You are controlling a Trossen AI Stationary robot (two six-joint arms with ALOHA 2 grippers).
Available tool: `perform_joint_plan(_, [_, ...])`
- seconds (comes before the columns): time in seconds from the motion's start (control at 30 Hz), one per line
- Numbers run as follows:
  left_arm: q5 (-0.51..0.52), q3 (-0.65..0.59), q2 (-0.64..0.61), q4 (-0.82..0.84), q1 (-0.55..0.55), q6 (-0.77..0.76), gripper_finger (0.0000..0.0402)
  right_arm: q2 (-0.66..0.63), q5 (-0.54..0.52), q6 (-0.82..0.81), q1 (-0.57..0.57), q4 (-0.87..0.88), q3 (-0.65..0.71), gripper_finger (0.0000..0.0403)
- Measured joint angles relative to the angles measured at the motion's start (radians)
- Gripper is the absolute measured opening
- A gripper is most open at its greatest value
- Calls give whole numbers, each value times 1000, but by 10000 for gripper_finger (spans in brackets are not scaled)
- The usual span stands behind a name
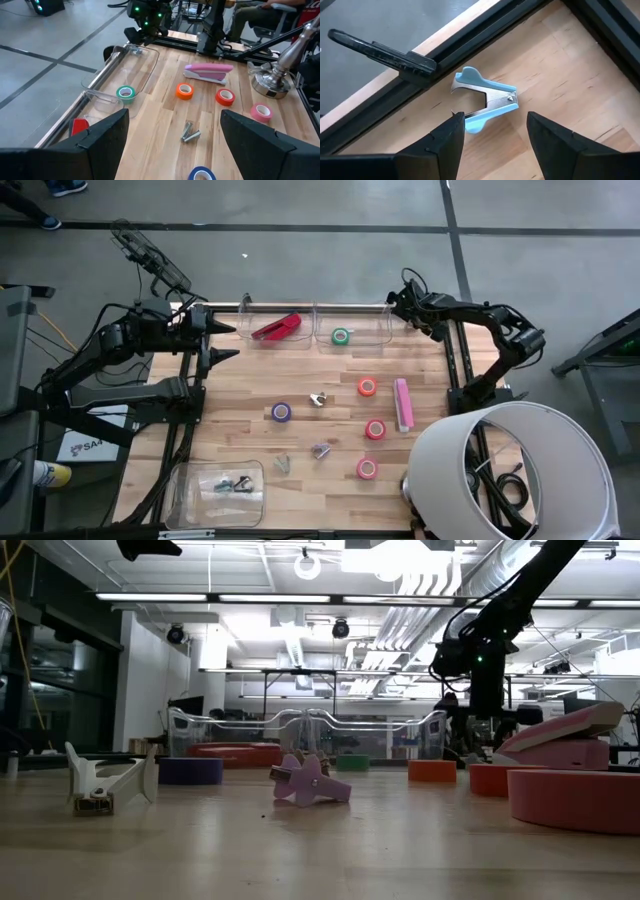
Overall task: Pick and place Stapler, Stapler remover, tape
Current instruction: Put the blue stapler remover into the bottom transparent bin
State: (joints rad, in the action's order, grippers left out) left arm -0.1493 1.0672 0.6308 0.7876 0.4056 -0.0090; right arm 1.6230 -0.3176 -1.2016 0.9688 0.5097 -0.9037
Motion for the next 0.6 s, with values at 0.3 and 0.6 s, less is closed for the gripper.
perform_joint_plan(0.3, [0,0,0,0,0,0,310,0,-10,-21,-4,-116,54,206])
perform_joint_plan(0.6, [0,0,0,0,0,-21,310,8,-65,-33,-21,-152,69,206])
